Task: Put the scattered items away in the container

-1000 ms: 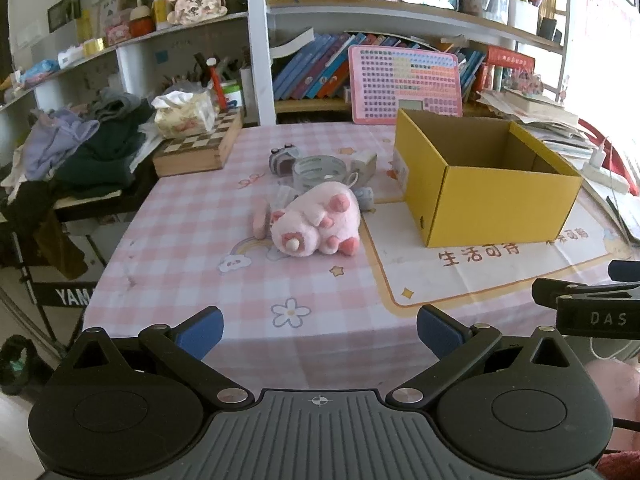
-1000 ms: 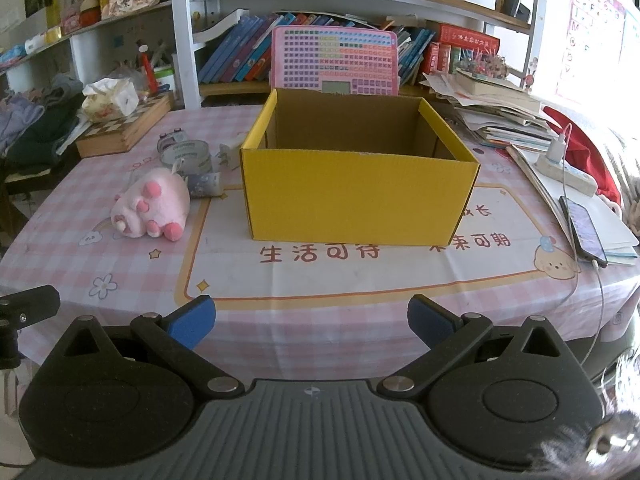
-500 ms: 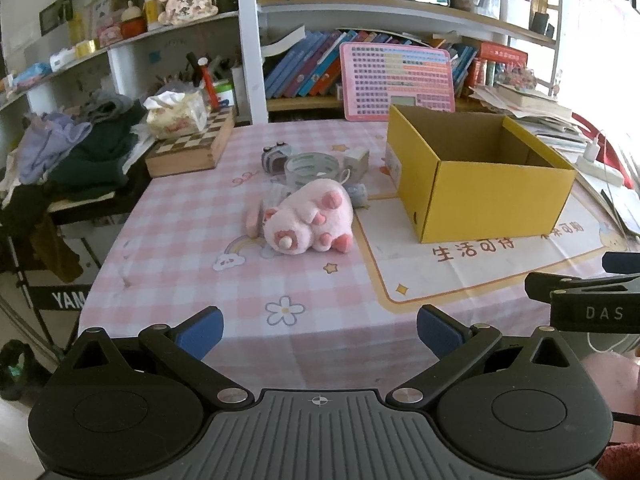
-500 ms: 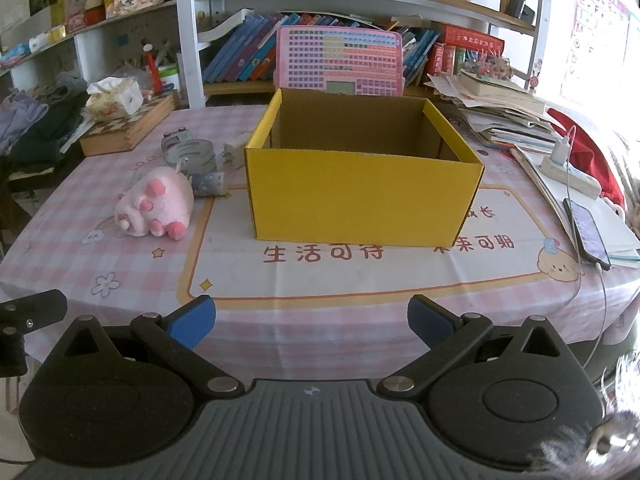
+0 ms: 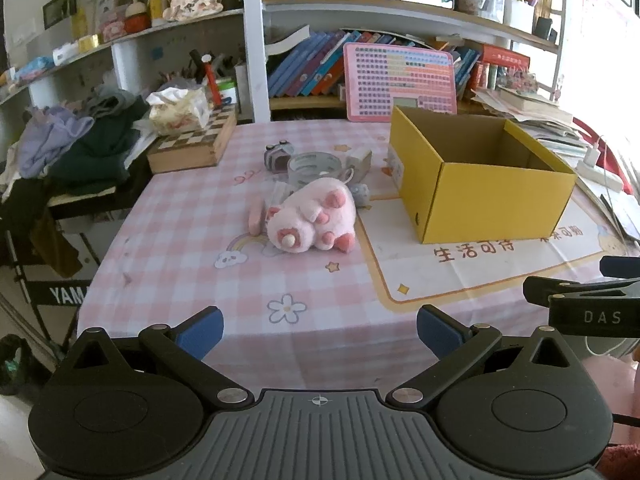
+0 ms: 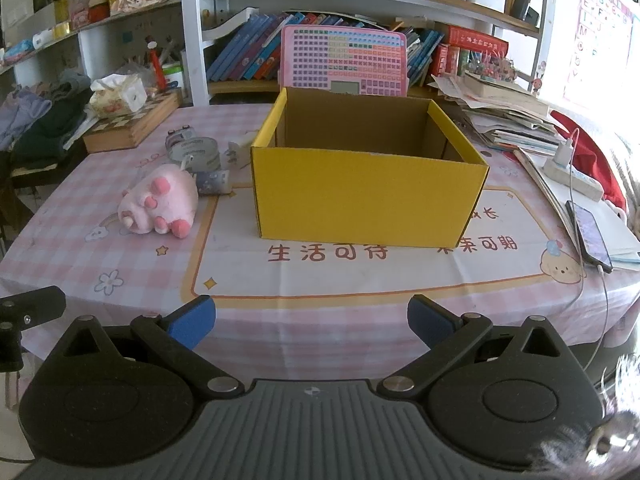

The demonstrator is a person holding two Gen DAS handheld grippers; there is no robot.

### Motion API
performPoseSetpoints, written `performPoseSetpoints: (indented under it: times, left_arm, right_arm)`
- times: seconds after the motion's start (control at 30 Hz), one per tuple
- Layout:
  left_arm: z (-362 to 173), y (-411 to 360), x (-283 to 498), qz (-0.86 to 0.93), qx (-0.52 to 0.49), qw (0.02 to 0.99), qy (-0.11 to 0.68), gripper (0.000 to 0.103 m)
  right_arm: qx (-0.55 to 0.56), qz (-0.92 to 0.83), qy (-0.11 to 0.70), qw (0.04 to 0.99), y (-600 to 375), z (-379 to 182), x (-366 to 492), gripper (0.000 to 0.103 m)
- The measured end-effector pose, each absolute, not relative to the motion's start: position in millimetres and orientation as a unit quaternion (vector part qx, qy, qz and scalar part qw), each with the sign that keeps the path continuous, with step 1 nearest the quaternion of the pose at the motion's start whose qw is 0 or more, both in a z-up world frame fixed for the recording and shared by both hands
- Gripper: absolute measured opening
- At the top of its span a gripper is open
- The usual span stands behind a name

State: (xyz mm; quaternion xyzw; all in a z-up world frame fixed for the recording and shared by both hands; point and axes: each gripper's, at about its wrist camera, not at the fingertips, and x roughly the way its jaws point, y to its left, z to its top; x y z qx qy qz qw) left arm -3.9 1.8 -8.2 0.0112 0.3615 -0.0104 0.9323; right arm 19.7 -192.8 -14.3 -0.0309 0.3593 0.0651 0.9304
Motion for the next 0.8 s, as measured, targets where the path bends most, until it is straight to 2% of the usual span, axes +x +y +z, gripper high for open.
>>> performPoseSetpoints:
  times: [0.8]
  left_arm:
    - [-13, 13, 3, -0.016, 0.006, 0.931, 0.364, 0.103]
  right_arm:
    - [-0.038, 0.087, 0.366, 0.926, -177, -14, 28, 0.103]
